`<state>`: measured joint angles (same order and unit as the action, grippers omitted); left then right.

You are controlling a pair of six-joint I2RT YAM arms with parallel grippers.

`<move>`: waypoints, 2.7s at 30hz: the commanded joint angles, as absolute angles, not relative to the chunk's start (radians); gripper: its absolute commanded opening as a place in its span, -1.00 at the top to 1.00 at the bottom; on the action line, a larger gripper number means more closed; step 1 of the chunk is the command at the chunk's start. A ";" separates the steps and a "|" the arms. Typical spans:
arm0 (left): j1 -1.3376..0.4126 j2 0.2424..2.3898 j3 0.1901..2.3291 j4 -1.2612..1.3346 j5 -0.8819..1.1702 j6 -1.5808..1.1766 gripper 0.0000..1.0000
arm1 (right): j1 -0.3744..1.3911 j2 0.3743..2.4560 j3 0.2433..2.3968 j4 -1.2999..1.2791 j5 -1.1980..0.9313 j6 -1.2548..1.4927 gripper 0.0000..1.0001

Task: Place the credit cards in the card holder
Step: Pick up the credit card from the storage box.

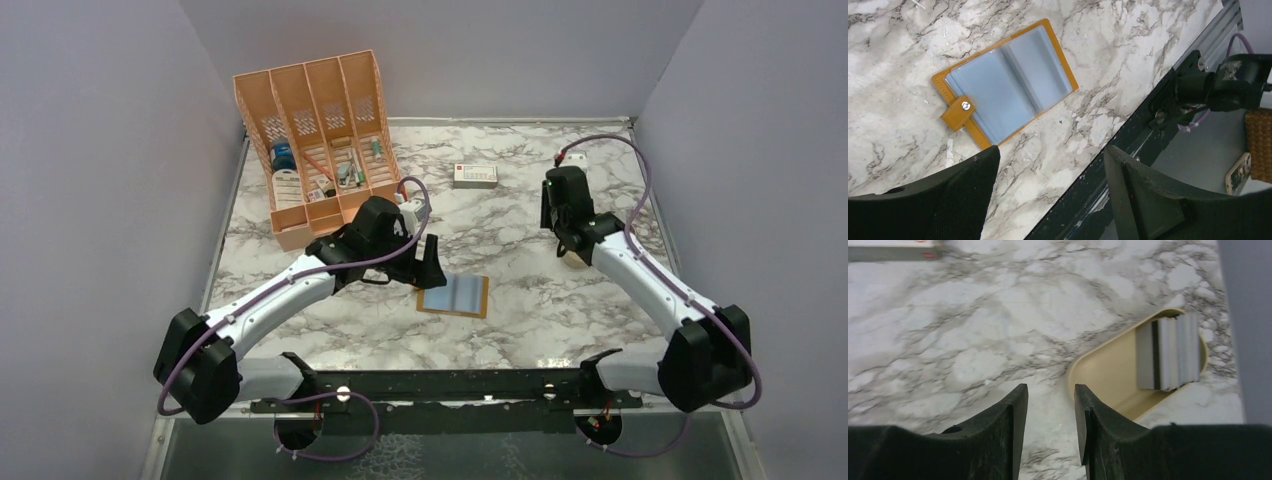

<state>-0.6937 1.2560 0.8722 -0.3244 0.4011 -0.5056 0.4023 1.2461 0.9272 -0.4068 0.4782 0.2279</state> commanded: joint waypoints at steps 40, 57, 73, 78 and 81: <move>-0.661 1.166 0.905 -0.526 0.292 -0.265 -0.67 | 0.023 1.798 1.215 -0.602 0.739 -0.009 0.07; -0.660 1.163 0.908 -0.527 0.291 -0.262 -0.68 | 0.020 1.753 1.204 -0.577 0.710 -0.018 0.41; -0.659 1.162 0.907 -0.527 0.292 -0.261 -0.68 | 0.020 1.725 1.218 -0.595 0.640 -0.018 0.99; -0.657 1.165 0.905 -0.527 0.303 -0.259 -0.71 | 0.021 1.710 1.276 -0.673 0.561 0.021 0.99; -0.655 1.172 0.905 -0.528 0.303 -0.262 -0.75 | 0.021 1.683 1.301 -0.714 0.503 0.047 0.98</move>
<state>-0.6621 1.1835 0.9131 -0.5182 0.3031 -0.2737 0.0265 1.7527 1.2430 -0.6567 0.5930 0.0029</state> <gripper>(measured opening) 0.863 0.012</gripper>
